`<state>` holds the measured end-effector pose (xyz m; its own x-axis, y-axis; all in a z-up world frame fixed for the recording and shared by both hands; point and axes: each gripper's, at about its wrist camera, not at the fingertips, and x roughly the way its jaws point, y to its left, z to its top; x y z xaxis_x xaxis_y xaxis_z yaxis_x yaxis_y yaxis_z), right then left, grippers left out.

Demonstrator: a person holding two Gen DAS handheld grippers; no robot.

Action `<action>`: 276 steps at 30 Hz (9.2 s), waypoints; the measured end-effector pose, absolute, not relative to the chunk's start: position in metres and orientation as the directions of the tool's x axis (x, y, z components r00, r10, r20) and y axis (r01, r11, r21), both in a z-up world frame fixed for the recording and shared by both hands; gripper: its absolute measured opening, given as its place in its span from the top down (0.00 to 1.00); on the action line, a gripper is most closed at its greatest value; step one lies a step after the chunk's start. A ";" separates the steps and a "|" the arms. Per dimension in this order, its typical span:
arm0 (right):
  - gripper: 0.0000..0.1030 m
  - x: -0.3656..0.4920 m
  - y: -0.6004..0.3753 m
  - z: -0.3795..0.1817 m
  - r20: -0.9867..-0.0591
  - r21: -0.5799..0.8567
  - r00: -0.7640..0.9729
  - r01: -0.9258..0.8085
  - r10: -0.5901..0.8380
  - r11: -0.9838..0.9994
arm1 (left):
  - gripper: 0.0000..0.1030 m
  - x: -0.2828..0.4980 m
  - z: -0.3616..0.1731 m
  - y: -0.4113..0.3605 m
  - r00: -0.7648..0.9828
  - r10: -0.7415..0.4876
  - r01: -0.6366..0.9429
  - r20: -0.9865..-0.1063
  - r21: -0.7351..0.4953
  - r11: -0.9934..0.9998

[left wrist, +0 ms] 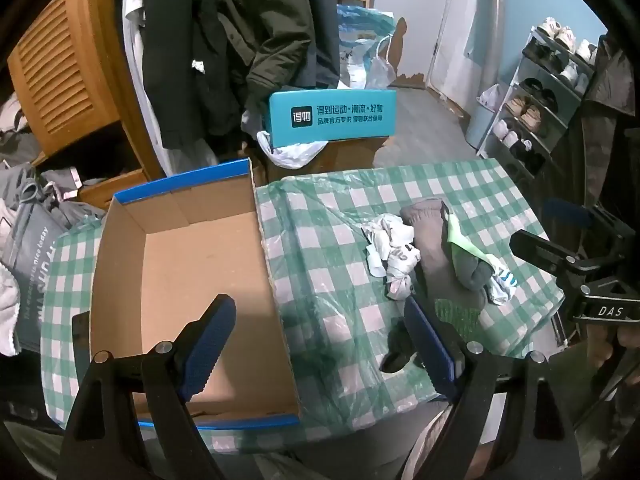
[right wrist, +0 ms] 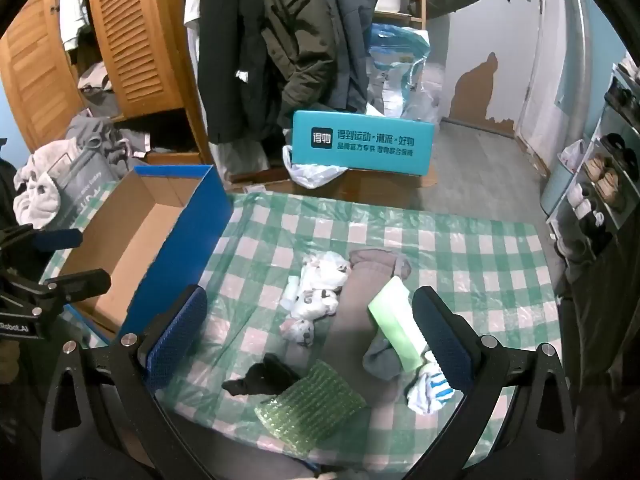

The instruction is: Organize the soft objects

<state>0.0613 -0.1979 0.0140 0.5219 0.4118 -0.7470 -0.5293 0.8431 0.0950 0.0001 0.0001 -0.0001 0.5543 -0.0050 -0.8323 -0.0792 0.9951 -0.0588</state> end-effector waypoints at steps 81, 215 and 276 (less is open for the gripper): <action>0.02 0.060 -0.198 0.015 -0.757 0.086 0.516 -0.530 0.402 0.843 | 0.15 -0.001 0.001 -0.004 0.559 -0.032 -0.064 -0.829 -0.081 0.995; 0.57 0.108 -0.290 -0.063 -0.898 0.087 0.376 -0.355 0.227 0.931 | 0.60 0.057 -0.089 -0.078 0.396 -0.136 0.072 -0.908 -0.117 0.990; 0.57 0.075 -0.060 0.004 -0.833 0.196 0.259 -0.689 0.489 0.698 | 0.60 -0.009 -0.004 0.086 0.598 -0.021 -0.176 -0.801 -0.157 0.972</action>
<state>0.0748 -0.0602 0.0044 0.2591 0.4894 -0.8327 -0.6893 0.6976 0.1955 -0.0089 0.0863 -0.0041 0.5978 -0.0210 -0.8014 -0.1758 0.9719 -0.1566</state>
